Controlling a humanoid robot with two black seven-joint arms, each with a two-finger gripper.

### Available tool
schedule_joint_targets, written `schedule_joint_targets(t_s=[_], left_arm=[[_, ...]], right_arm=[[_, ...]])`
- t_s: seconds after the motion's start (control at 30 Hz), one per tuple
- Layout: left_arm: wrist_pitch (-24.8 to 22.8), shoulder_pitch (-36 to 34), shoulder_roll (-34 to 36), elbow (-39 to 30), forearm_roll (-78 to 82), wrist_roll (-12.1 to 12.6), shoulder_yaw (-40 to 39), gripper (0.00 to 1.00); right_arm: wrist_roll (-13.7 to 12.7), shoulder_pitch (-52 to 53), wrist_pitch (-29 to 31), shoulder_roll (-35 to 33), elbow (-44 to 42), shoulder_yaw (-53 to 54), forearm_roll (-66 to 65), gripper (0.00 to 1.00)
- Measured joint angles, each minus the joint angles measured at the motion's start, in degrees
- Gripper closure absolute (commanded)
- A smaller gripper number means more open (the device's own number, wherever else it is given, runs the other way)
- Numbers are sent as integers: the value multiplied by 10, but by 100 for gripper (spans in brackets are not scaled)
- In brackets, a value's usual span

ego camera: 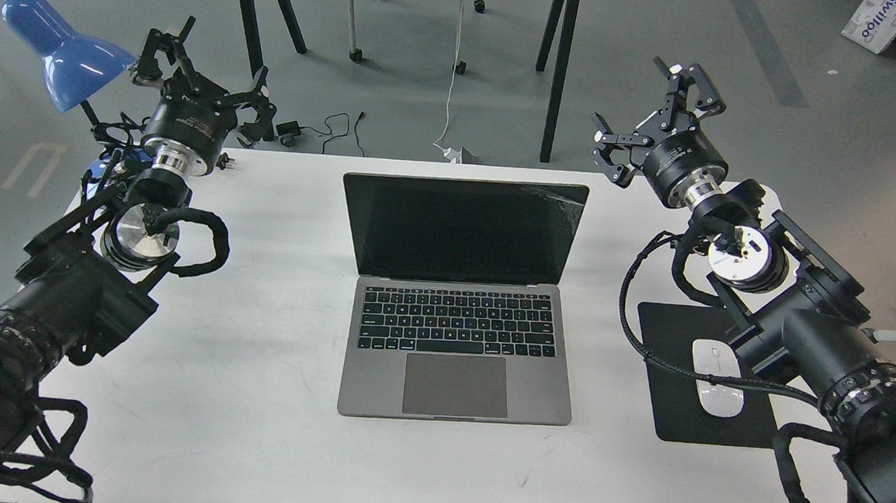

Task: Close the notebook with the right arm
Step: 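Bring the right gripper over the top edge of the laptop screen, then push the laptop screen down toward the keyboard with the right gripper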

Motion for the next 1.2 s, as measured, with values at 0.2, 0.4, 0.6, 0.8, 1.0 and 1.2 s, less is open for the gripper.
schedule_joint_targets(t_s=[0.2,0.4,0.6,0.8,1.0,1.2], left_arm=[[0,0,0,0,0,0,0,0],[0,0,0,0,0,0,0,0],[0,0,0,0,0,0,1,0],[0,0,1,0,0,0,0,0],[0,0,1,0,0,0,0,0],[0,0,0,0,0,0,0,0]], right_arm=[[-25,-4,2,6,35,-45,0,0],[-27,-44,-1,-45,132,-99,-1,0],[-27,-97,-3,-92,221,-149,-4,0],[-25,-134,-2,-137,273,-205,-7,0],[-20,-146,-1,-146,271,-254,-46,0],[-20,-166,-1,-145,251,-279,-103,0]])
